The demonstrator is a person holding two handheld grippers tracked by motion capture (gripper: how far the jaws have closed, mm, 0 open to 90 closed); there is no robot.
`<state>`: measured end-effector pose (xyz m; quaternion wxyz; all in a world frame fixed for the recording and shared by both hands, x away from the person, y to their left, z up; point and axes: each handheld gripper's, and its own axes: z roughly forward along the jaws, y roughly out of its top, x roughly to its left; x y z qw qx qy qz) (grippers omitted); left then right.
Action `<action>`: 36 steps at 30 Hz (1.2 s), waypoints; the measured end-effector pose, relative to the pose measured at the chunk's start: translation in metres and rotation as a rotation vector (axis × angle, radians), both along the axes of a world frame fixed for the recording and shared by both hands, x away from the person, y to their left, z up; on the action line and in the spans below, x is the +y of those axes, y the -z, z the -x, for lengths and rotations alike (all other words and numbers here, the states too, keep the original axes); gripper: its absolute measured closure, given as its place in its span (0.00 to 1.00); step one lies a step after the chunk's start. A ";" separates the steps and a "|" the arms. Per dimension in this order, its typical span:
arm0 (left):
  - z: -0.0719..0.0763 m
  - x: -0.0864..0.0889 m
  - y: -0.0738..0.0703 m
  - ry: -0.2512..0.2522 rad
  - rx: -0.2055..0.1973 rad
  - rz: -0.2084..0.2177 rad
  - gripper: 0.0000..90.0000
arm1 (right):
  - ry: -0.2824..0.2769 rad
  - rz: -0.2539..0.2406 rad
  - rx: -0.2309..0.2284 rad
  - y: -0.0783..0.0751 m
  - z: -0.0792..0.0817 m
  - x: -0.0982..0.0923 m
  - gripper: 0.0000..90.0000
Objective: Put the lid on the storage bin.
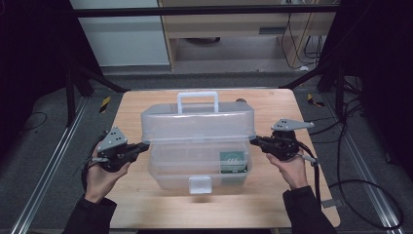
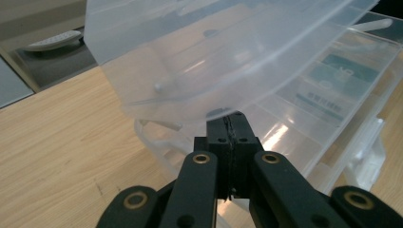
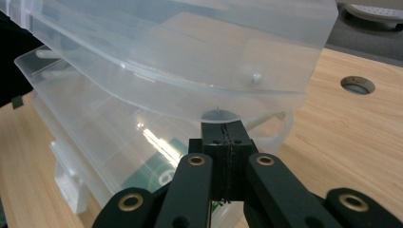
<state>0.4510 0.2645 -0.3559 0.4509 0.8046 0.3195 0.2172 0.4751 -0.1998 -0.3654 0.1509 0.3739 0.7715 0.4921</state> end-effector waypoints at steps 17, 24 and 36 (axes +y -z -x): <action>0.003 0.015 0.029 -0.029 0.071 -0.024 0.99 | 0.017 0.083 0.016 0.021 0.021 -0.008 1.00; -0.003 0.030 0.040 -0.081 0.091 -0.028 0.99 | 0.047 0.059 0.031 0.032 0.022 -0.018 1.00; -0.020 0.052 0.068 -0.212 0.135 -0.052 0.85 | 0.236 0.129 0.075 0.066 0.018 -0.055 0.93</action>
